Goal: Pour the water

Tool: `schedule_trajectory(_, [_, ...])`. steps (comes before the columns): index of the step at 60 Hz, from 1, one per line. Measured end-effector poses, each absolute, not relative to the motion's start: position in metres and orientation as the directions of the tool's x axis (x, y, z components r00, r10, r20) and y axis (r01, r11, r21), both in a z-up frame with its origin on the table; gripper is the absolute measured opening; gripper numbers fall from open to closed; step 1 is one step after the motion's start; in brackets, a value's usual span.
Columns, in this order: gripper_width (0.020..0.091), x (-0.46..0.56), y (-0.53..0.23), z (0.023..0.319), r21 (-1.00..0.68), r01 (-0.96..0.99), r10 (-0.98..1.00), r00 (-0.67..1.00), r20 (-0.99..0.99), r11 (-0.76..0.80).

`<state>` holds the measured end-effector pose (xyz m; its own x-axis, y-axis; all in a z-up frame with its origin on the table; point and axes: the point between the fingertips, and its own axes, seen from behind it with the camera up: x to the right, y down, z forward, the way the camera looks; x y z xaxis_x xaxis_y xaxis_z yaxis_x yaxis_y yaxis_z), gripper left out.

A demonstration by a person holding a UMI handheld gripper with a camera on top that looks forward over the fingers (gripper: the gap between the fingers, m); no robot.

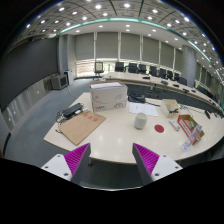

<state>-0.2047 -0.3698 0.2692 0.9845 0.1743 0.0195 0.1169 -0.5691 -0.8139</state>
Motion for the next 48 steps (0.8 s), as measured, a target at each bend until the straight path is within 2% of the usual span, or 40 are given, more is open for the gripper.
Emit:
schedule_trajectory(8, [0.0861, -0.149, -0.356, 0.257, -0.814, 0.089, 0.114, 0.993, 0.029, -0.574])
schedule_trajectory(9, [0.0860, -0.159, -0.363, 0.263, -0.814, 0.084, 0.101, 0.994, 0.031, -0.575])
schedule_trajectory(35, [0.0865, 0.170, -0.312, 0.191, -0.866, -0.014, -0.133, 0.989, 0.061, -0.500])
schedule_trajectory(48, [0.0862, 0.297, -0.256, 0.148, -0.894, -0.032, -0.185, 0.981, 0.057, -0.448])
